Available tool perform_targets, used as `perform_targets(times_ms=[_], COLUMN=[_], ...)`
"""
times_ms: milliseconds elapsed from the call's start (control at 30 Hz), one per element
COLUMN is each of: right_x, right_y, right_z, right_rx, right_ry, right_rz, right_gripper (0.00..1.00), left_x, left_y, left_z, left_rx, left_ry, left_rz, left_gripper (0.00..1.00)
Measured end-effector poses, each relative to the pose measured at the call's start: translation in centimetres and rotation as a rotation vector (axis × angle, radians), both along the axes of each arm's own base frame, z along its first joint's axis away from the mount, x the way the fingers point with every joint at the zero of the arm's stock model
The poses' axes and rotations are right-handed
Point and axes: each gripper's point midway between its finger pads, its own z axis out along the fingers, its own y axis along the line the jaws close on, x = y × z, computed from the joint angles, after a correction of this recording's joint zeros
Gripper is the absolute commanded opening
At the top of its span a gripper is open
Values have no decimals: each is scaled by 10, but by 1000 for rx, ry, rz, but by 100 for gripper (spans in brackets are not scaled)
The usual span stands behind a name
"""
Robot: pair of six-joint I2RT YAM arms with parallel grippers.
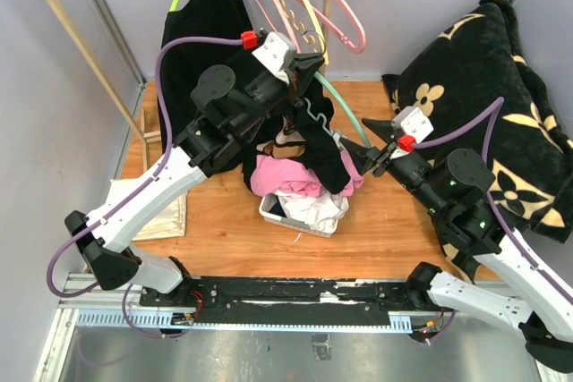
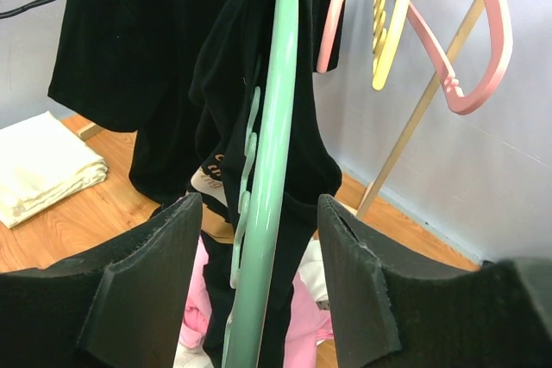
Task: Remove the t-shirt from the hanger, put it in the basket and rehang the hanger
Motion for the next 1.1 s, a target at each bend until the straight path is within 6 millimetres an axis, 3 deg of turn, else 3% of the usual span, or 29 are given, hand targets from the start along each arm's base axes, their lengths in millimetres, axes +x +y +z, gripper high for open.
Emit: perform_targets(times_ms=[433, 867, 933, 1033, 1100], right_x=[1, 3, 3, 3, 3], right_y=[1, 1, -1, -3, -6], right_z=[-9, -11, -11, -10, -8], right_rx=[-1, 10, 12, 18, 23], right_ry=[18, 13, 13, 10, 7], right_rz=[2, -12, -16, -27, -36], right_gripper=[48, 28, 34, 51, 53], left_x=[-13, -14, -14, -15, -14], left_y=[1, -1, -2, -3, -3], left_z=[10, 11, 10, 9, 8], left_rx=[-32, -45, -46, -48, -51], left_ry=[-11, -11, -11, -10, -10], left_rz=[-49, -53, -54, -53, -49], left_gripper=[0, 0, 0, 1, 1])
